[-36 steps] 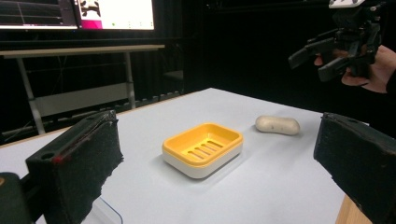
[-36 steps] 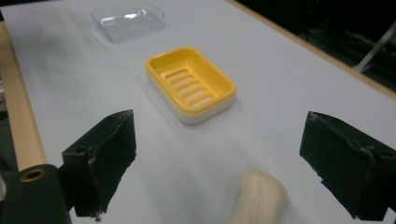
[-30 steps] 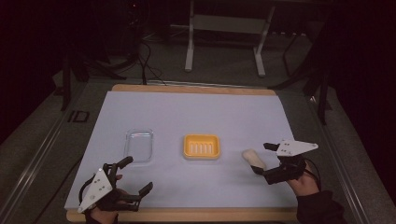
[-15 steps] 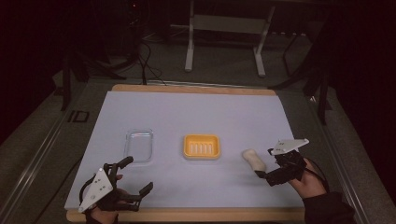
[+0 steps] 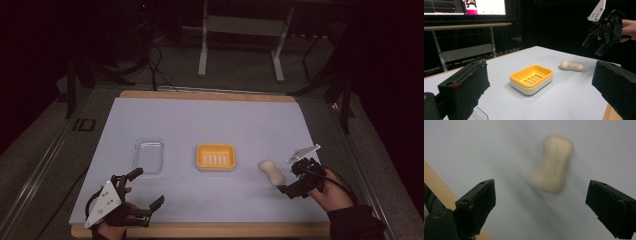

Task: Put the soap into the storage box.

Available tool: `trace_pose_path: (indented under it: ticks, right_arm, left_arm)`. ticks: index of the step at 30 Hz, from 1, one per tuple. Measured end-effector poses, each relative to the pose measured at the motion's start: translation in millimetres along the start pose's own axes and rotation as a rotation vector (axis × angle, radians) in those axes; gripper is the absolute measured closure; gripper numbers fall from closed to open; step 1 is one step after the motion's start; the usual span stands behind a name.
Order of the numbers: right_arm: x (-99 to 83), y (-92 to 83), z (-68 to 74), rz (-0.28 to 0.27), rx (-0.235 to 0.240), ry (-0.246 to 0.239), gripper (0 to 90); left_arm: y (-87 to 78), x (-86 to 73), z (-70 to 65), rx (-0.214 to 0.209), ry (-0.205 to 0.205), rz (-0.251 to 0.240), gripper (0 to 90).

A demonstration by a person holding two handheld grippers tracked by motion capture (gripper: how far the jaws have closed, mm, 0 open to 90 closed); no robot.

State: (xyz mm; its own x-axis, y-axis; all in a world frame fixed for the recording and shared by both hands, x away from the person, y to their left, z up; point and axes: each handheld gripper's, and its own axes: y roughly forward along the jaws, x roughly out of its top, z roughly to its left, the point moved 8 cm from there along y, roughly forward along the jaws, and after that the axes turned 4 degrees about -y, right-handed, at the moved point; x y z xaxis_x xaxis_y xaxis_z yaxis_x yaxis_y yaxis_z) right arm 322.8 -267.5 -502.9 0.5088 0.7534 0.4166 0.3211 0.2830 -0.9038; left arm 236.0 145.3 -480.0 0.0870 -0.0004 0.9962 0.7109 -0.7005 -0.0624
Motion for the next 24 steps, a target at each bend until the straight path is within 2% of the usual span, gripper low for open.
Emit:
trace_pose_path:
  ticks: [2,6,9,10,14,15,16,18,20,24]
  right_arm:
    - [-2.8,2.2,-2.8,0.027,-0.013,0.010,9.1]
    - [-4.9,2.8,-4.4,0.043,-0.020,0.019,9.2]
    - [-7.3,3.2,-3.6,0.071,-0.003,0.027,9.3]
    - [-9.6,4.9,-2.8,0.105,0.003,0.029,9.6]
    - [-14.1,9.5,-0.2,0.179,0.030,0.030,9.5]
    - [-14.1,9.5,-0.2,0.179,0.030,0.030,9.5]
    - [-15.7,11.0,0.5,0.214,0.039,0.029,9.5]
    - [-16.0,11.6,0.5,0.221,0.047,0.031,9.5]
    - [-18.5,13.3,1.2,0.265,0.073,0.044,9.5]
    - [-20.5,15.4,0.3,0.298,0.073,0.053,9.5]
  left_arm:
    - [0.3,-0.5,-0.1,-0.002,0.004,0.006,0.9]
    - [0.5,-0.2,-0.2,-0.004,-0.001,0.003,0.9]
    - [0.5,-0.3,0.3,-0.002,-0.001,0.004,0.9]
    - [0.8,-0.4,0.2,-0.003,-0.001,0.005,0.9]
    - [1.4,-1.0,-0.5,-0.008,0.001,0.010,0.9]
    - [1.5,-1.0,-0.6,-0.007,0.002,0.010,0.9]
    - [1.7,-1.0,-0.4,-0.008,0.000,0.010,0.9]
    - [1.8,-1.1,-0.4,-0.009,-0.001,0.010,0.9]
    - [2.0,-1.2,-0.4,-0.010,-0.003,0.011,0.9]
    - [2.4,-1.3,-0.7,-0.010,-0.001,0.012,0.9]
